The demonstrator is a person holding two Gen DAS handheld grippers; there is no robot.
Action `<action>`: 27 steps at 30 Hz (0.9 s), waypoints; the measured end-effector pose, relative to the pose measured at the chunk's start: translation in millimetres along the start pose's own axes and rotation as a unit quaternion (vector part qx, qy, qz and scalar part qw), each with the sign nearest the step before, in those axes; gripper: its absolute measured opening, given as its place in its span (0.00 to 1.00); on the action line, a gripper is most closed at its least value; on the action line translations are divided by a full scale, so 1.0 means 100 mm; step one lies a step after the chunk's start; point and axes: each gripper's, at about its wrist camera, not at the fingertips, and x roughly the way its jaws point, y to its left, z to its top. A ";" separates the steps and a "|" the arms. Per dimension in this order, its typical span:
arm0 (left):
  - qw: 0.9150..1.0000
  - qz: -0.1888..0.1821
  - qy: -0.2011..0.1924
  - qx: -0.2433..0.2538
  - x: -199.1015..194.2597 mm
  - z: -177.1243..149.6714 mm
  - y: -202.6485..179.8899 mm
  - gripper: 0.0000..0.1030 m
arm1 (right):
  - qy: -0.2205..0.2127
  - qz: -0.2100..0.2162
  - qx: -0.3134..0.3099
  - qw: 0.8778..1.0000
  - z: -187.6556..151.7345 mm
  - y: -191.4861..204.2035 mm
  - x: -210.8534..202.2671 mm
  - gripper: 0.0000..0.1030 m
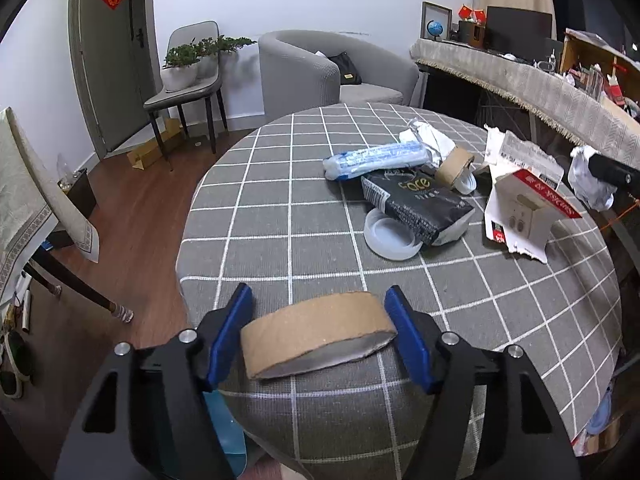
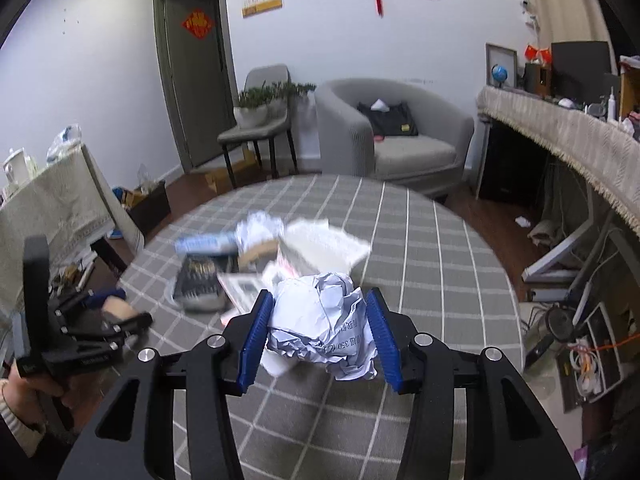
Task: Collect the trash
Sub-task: 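Grasp the brown tape roll with the left gripper while the right gripper grasps crumpled foil paper, then carry the tape roll with the left gripper over the teal bin and release it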
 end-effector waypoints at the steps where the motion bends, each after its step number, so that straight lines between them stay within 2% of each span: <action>1: 1.000 -0.003 -0.001 -0.003 0.00 0.01 0.00 0.68 | -0.006 0.002 0.002 1.000 0.03 0.02 0.00 0.48; 10: 0.999 -0.005 -0.032 -0.018 -0.15 0.10 0.19 0.68 | -0.014 0.038 -0.020 0.999 0.20 0.49 0.10 0.48; 17: 0.998 0.007 -0.052 -0.045 -0.31 0.10 0.55 0.68 | -0.005 0.072 -0.050 0.996 0.17 0.98 0.27 0.48; 20: 0.997 0.025 -0.060 -0.047 -0.36 0.04 0.71 0.68 | -0.004 0.091 -0.054 0.994 0.17 1.19 0.40 0.48; 27: 0.996 0.057 -0.030 -0.066 -0.28 -0.14 1.26 0.68 | 0.006 0.126 -0.075 0.989 0.19 1.67 0.62 0.48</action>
